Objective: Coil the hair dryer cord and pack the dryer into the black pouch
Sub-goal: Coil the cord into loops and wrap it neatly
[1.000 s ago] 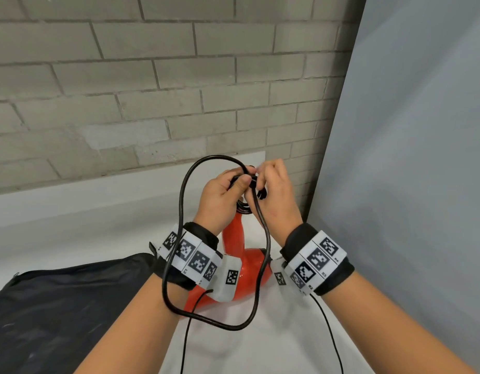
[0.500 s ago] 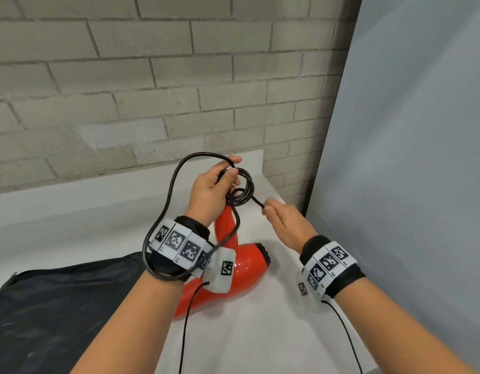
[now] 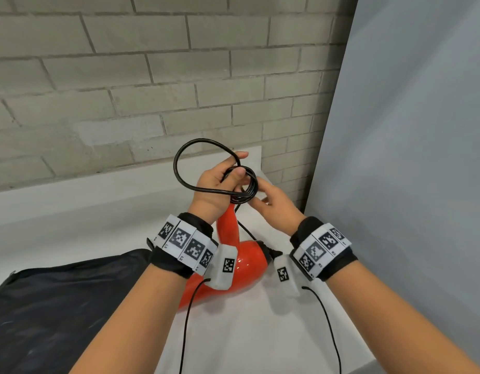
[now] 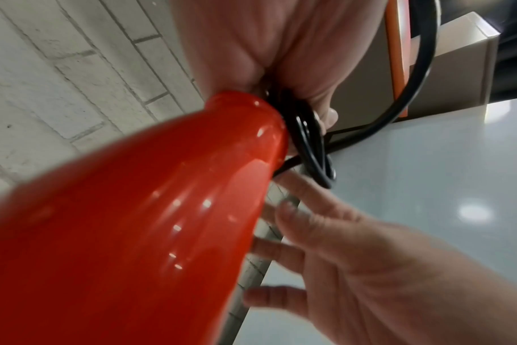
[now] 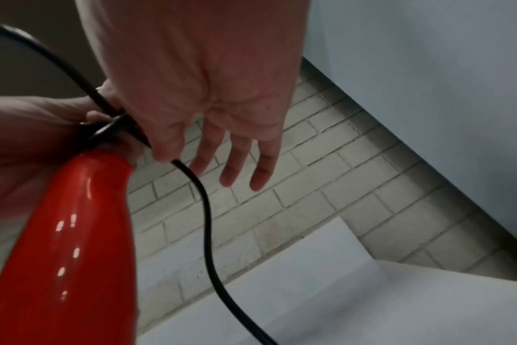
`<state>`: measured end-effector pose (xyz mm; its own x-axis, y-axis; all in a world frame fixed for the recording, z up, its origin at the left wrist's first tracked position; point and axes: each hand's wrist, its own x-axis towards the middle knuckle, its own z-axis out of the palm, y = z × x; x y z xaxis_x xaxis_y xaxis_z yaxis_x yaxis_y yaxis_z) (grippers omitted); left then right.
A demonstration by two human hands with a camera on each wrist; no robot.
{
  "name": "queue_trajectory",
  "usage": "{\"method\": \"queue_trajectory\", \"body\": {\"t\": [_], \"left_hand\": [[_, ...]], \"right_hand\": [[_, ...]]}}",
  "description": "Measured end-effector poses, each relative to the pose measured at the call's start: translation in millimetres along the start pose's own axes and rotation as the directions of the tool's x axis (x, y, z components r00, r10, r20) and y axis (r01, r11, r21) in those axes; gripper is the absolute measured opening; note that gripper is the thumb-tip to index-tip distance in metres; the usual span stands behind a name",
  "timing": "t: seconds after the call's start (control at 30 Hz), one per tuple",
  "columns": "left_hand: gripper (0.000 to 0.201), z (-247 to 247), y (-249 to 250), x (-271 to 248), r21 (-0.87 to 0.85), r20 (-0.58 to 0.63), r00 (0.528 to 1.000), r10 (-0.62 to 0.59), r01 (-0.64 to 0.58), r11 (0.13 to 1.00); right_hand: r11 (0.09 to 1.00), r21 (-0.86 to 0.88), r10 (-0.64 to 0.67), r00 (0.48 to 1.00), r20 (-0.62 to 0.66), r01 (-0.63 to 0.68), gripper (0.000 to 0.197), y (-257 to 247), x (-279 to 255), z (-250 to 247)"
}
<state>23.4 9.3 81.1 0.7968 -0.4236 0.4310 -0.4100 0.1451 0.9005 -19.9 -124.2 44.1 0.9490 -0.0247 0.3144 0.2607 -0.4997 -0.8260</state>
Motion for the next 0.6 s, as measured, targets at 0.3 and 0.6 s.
{"method": "queue_trajectory", "body": {"t": [0.3, 0.6], "left_hand": [[0.033, 2, 1, -2, 0.115, -0.035, 0.999, 0.013, -0.009, 0.993], [0.028, -1, 2, -5, 0.052, -0.016, 0.998, 0.064, -0.063, 0.997]], "right_hand": [[0.918, -0.206, 0.34, 0.94, -0.034, -0.34, 0.019, 45, 5, -2], [0.937, -0.305, 0.177, 0.984, -0.01, -0.172, 0.048, 38, 2, 0]]}}
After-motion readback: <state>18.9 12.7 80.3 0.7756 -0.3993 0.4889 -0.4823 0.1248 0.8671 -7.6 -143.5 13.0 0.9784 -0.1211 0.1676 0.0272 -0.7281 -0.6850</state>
